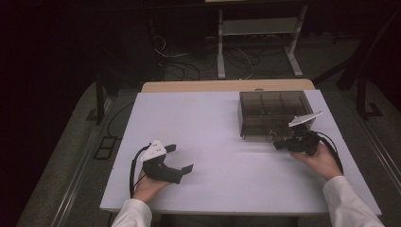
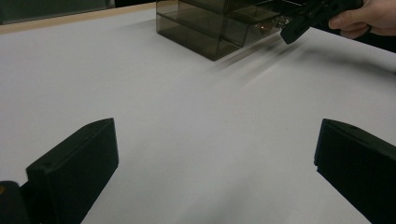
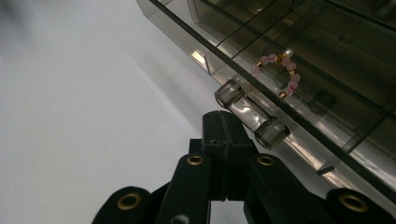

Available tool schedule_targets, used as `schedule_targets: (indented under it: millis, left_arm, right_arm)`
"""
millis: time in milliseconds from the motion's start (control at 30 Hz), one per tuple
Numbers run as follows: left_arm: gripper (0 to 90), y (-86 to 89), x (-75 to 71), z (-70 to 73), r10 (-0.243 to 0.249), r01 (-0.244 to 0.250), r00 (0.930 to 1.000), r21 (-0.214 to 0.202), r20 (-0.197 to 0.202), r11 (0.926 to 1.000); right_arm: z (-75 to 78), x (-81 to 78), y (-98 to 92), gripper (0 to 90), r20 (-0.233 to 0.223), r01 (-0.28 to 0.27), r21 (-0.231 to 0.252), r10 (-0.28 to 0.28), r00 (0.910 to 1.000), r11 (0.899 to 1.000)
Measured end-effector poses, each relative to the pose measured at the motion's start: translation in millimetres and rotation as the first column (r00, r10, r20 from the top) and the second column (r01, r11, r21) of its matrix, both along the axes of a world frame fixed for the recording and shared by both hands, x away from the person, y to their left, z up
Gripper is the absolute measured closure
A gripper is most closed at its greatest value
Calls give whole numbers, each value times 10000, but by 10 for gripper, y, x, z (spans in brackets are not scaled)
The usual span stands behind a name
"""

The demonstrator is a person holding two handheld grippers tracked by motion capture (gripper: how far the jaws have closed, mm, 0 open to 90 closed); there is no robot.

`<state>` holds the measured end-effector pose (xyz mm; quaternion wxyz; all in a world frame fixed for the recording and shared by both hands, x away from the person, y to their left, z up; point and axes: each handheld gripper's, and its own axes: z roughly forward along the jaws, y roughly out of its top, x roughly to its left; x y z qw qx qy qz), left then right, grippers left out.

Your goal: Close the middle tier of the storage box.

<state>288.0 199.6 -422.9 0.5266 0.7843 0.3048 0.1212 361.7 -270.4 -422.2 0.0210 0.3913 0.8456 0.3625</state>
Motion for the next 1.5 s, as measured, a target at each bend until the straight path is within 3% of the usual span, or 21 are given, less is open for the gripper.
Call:
schedule_targets:
  millis: [1233,1500]
  left_arm:
    - [0,-4,4,-5,6,-6,10000,-4,-3,10000]
    - [0,-4,6,-6,4,-4,10000,-1,6,10000]
  right_arm:
    - [-46,119,-72,888,-147,539,518,-533,9985,9972]
    - [9,175,-55,888,-160,567,388,-561,9983,9976]
